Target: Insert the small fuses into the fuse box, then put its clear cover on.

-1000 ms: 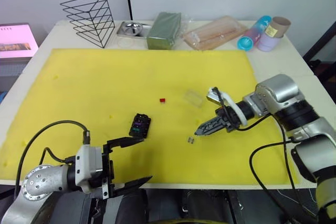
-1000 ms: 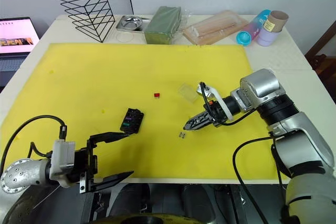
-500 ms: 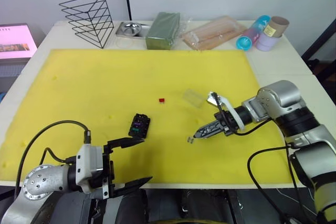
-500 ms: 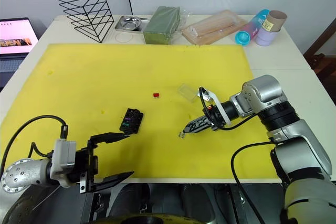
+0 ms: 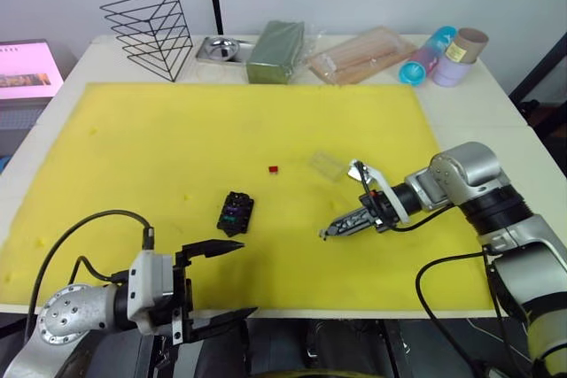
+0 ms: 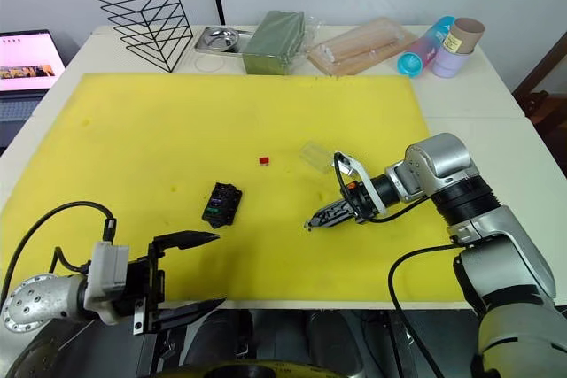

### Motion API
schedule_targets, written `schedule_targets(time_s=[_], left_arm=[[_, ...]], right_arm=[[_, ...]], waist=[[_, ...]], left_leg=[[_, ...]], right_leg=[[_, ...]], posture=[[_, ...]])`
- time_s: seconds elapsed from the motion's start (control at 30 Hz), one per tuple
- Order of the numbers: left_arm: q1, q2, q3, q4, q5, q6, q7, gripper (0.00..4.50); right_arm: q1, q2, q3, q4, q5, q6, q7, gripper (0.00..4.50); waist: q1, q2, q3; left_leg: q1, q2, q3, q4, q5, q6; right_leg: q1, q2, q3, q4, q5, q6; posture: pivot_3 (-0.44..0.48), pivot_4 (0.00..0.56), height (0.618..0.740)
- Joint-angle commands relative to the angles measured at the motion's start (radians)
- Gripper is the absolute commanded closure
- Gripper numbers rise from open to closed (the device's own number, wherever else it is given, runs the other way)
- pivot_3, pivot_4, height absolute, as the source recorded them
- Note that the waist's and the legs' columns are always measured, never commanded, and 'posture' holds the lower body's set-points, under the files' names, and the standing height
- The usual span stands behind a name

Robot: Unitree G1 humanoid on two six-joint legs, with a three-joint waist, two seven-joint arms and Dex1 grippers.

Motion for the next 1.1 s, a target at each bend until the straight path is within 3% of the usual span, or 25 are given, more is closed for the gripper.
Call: schedule_targets(time_s=[0.03,0.57,1.1], left_arm=[[0.001,0.001,0.002,-0.026,-0.005,-0.019,-0.001,0.00],[0.019,-0.007,0.000,-0.003,0.009,-0.053,-0.008,0.00],[0.024,-0.001,-0.006,-0.014,0.011,-0.054,0.005,0.00]], right_arm=[[-0.019,-0.013,0.002,-0.008,0.002,-0.010,0.027,3.38],[-0.033,-0.044,0.070,0.007,-0.048,-0.073,0.098,3.38],[-0.025,0.012,0.052,0.048,-0.069,-0.086,0.086,3.38]], waist=[[0.000,0.000,0.000],[0.000,0.000,0.000],[0.000,0.000,0.000]], left_leg=[[0.000,0.000,0.000,0.000,0.000,0.000],[0.000,0.000,0.000,0.000,0.000,0.000],[0.001,0.000,0.000,0.000,0.000,0.000]], right_leg=[[0.000,0.000,0.000,0.000,0.000,0.000],[0.000,0.000,0.000,0.000,0.000,0.000],[0.000,0.000,0.000,0.000,0.000,0.000]], posture=[[0.000,0.150,0.740],[0.000,0.150,0.740],[0.000,0.150,0.740]])
